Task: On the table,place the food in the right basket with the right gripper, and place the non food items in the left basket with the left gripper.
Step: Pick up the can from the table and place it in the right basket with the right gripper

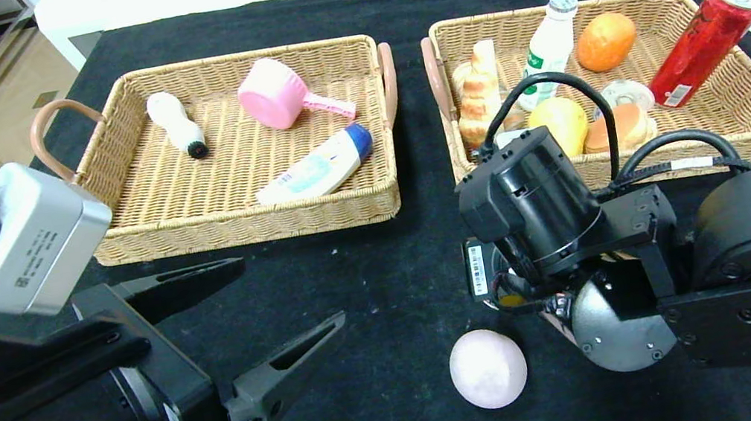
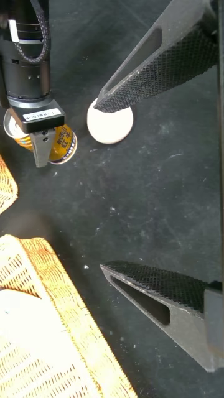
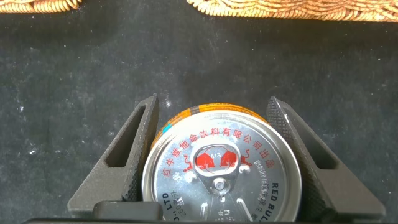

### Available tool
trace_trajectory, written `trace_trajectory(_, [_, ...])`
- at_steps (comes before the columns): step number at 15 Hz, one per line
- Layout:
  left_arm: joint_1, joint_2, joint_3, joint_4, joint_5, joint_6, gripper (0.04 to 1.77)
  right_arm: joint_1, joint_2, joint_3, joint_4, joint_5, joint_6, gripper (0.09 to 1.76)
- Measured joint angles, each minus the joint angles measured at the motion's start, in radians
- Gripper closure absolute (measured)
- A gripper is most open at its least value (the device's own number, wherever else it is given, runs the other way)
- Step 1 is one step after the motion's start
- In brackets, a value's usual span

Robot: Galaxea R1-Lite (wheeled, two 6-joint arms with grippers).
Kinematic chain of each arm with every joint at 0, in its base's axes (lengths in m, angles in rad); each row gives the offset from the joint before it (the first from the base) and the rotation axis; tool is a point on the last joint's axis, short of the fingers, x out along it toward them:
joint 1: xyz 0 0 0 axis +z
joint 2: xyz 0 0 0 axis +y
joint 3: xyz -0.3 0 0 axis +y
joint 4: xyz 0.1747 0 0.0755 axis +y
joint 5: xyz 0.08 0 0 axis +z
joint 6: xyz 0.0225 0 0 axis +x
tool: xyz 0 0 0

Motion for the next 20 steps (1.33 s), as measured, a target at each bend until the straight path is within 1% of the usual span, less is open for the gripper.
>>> trace_trajectory(4, [-0.001, 0.002, 0.002, 0.000, -0.002, 0.000, 0.09, 0.000, 0.001, 0.003, 0.000, 0.000, 0.005, 0.62])
trace_trajectory(6, [-0.001, 0.002, 0.003, 0.000, -0.003, 0.006, 0.09, 0.000, -0.003, 0.003, 0.002, -0.002, 0.032, 0.62])
trace_trajectory(9, [-0.001, 0.003, 0.007, 0.000, -0.004, 0.007, 0.09, 0.002, -0.037, -0.002, 0.013, -0.002, 0.022, 0.62])
trace_trajectory(11, [-0.001, 0.006, 0.007, -0.001, -0.004, 0.010, 0.09, 0.002, -0.076, -0.006, 0.013, -0.002, -0.022, 0.62])
trace_trajectory(12, [-0.001, 0.008, 0.007, -0.002, -0.004, 0.013, 0.09, -0.007, -0.100, -0.010, 0.012, -0.001, -0.070, 0.62])
trace_trajectory(15, [-0.001, 0.013, 0.007, -0.001, -0.004, 0.014, 0.09, -0.056, -0.169, -0.037, 0.006, 0.013, -0.171, 0.62])
trace_trajectory(17, [-0.001, 0.013, 0.007, -0.001, -0.004, 0.014, 0.09, -0.086, -0.205, -0.047, 0.004, 0.040, -0.213, 0.62])
trace_trajectory(20, [-0.001, 0.014, 0.007, -0.001, -0.004, 0.014, 0.09, -0.112, -0.245, -0.066, 0.002, 0.047, -0.268, 0.62])
